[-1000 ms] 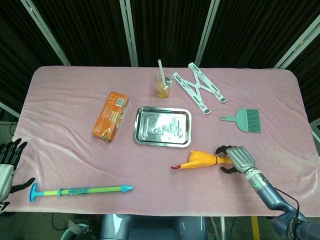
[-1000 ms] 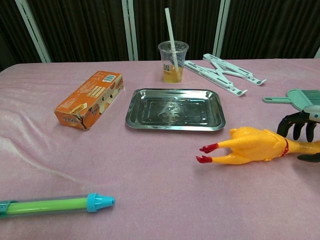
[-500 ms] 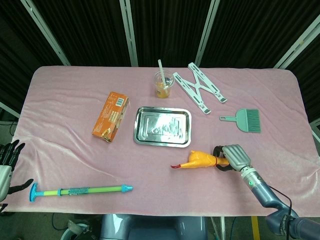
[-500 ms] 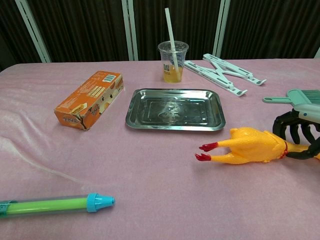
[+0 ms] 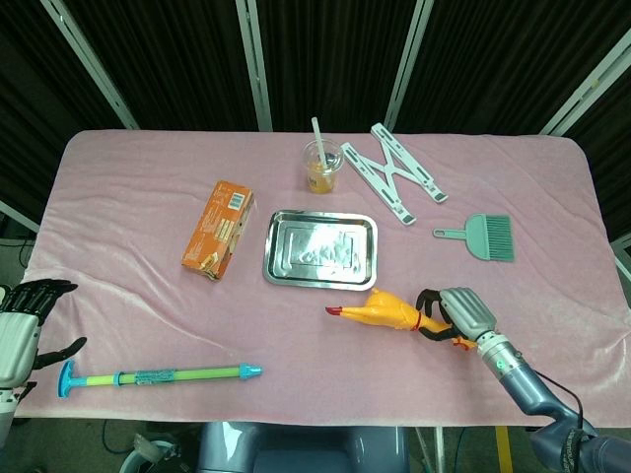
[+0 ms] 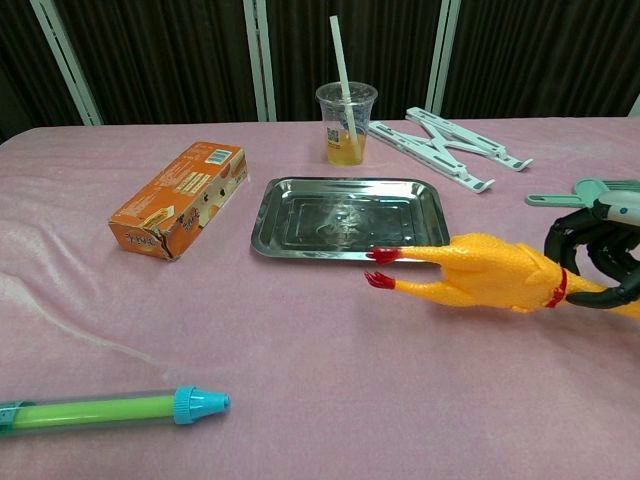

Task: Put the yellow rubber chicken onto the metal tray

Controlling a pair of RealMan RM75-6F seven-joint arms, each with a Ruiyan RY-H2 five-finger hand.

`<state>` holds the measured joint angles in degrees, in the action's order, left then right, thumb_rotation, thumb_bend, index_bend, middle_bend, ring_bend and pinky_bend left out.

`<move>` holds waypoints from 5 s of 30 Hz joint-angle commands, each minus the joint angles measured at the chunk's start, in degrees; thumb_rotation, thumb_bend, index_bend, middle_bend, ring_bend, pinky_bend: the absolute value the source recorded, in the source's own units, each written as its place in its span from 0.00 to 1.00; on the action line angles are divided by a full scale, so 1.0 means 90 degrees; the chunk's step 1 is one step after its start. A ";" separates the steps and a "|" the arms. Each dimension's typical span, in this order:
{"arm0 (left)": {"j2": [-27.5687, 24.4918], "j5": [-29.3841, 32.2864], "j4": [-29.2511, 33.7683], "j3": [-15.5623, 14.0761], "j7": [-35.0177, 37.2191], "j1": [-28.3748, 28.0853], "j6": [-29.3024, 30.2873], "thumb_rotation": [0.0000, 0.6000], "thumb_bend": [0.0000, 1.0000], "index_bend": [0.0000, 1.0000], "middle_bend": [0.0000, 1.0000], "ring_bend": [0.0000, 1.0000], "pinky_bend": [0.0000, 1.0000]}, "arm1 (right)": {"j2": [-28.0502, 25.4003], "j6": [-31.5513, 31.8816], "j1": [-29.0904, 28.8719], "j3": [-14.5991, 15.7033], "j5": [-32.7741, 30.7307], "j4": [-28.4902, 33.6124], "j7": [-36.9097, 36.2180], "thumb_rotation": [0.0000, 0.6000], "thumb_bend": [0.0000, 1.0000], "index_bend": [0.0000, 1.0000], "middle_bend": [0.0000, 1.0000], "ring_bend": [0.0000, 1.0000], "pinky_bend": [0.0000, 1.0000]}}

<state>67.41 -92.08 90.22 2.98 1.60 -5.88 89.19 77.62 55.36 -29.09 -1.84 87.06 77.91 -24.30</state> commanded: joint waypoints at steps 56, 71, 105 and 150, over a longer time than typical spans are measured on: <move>0.2662 0.5891 0.2315 0.2003 -0.4958 -0.5203 -0.3024 1.00 0.07 0.19 0.18 0.19 0.17 | -0.0660 0.0149 -0.0593 -0.0645 -0.0523 0.2453 0.1099 1.00 0.48 0.84 0.68 0.74 0.85; 0.2783 0.6473 0.2228 0.1958 -0.4760 -0.5730 -0.3018 1.00 0.08 0.20 0.18 0.19 0.17 | -0.0722 0.0190 -0.0668 -0.0694 -0.0398 0.2795 0.0848 1.00 0.49 0.84 0.68 0.75 0.85; 0.3107 0.5999 0.2004 0.1561 -0.4111 -0.5904 -0.2573 0.98 0.19 0.38 0.43 0.40 0.25 | -0.0799 0.0215 -0.0715 -0.0546 -0.0169 0.2732 0.0314 1.00 0.49 0.84 0.68 0.75 0.85; 0.3198 0.5844 0.1801 0.1430 -0.3816 -0.5964 -0.2464 1.00 0.19 0.54 0.64 0.56 0.33 | -0.0860 0.0308 -0.0717 -0.0444 -0.0033 0.2651 -0.0006 1.00 0.50 0.84 0.68 0.75 0.85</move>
<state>96.30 -39.60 106.29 15.89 -32.81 -59.65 67.12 69.89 58.13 -35.55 -5.84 86.76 101.77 -24.35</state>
